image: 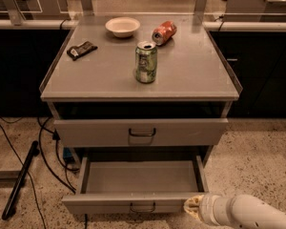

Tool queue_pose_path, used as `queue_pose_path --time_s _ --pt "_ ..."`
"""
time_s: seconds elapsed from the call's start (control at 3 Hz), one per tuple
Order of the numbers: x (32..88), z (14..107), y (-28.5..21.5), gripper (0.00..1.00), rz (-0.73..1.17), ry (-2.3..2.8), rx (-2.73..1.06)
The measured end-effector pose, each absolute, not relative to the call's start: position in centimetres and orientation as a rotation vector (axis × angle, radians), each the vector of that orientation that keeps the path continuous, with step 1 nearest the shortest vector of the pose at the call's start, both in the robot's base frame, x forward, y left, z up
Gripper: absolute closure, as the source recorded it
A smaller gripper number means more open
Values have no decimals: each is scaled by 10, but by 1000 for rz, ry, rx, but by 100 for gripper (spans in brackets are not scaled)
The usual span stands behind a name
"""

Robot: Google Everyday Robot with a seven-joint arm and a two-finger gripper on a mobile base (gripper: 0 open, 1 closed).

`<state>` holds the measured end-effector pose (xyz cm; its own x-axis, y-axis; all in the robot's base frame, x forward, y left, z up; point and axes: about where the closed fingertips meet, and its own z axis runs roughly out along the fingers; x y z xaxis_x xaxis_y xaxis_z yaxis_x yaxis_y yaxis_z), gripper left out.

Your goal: Close middle drawer

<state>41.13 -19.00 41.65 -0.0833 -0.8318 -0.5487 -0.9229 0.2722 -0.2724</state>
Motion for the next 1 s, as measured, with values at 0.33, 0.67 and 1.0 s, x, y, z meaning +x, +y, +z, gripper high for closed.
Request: queue_pose_path --time_s 0.33,0.67,1.0 --pt "424 411 -189 100 163 1913 -1565" --pt "441 413 -186 100 122 1859 -1533" --pt "456 417 -182 100 95 1816 -1510"
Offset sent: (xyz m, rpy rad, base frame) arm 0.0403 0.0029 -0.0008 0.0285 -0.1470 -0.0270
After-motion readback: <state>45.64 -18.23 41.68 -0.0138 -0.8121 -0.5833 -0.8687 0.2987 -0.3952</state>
